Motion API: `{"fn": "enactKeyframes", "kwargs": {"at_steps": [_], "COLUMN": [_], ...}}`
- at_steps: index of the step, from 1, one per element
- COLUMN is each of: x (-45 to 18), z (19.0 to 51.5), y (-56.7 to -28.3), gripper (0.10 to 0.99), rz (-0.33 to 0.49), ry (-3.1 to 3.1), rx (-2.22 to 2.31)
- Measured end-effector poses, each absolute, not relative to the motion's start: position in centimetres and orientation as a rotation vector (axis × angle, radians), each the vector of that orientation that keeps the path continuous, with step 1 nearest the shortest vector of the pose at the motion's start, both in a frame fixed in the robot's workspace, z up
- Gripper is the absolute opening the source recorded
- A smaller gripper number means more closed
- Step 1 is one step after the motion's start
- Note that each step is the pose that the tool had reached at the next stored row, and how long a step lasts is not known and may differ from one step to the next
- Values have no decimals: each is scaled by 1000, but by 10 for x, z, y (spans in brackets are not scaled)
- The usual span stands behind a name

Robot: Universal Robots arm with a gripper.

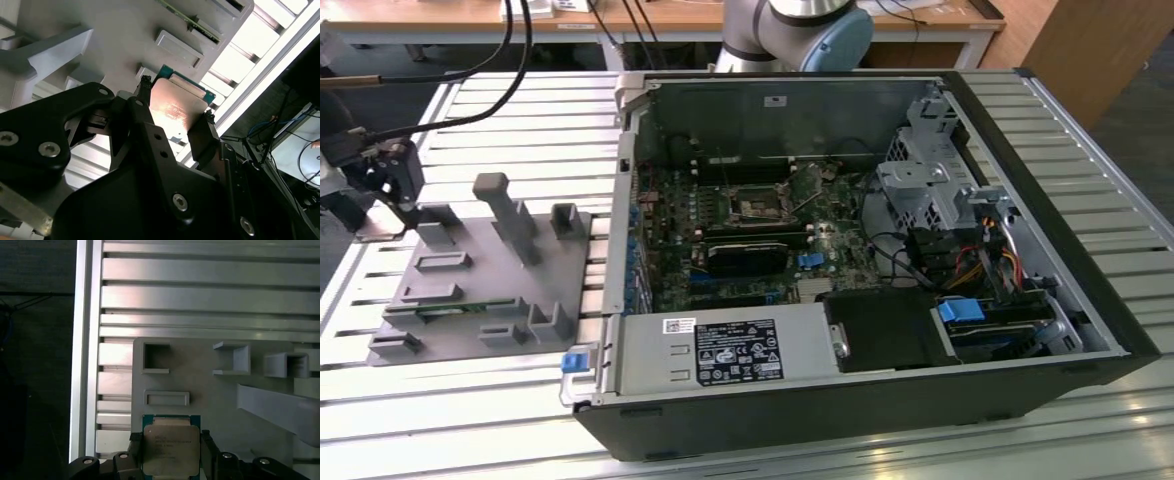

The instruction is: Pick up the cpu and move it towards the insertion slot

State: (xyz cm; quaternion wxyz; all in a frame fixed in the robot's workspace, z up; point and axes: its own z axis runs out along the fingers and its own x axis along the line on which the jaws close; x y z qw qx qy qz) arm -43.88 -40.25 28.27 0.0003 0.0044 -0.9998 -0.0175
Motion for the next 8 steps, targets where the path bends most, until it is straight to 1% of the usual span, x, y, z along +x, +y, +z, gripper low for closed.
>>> {"fn": "enactKeyframes", "kwargs": {"at_steps": [8], "x": [-439], "z": [288], "y": [-402], "gripper": [541], "rz": [-55], "ry": [-3140], "rx": [14]}}
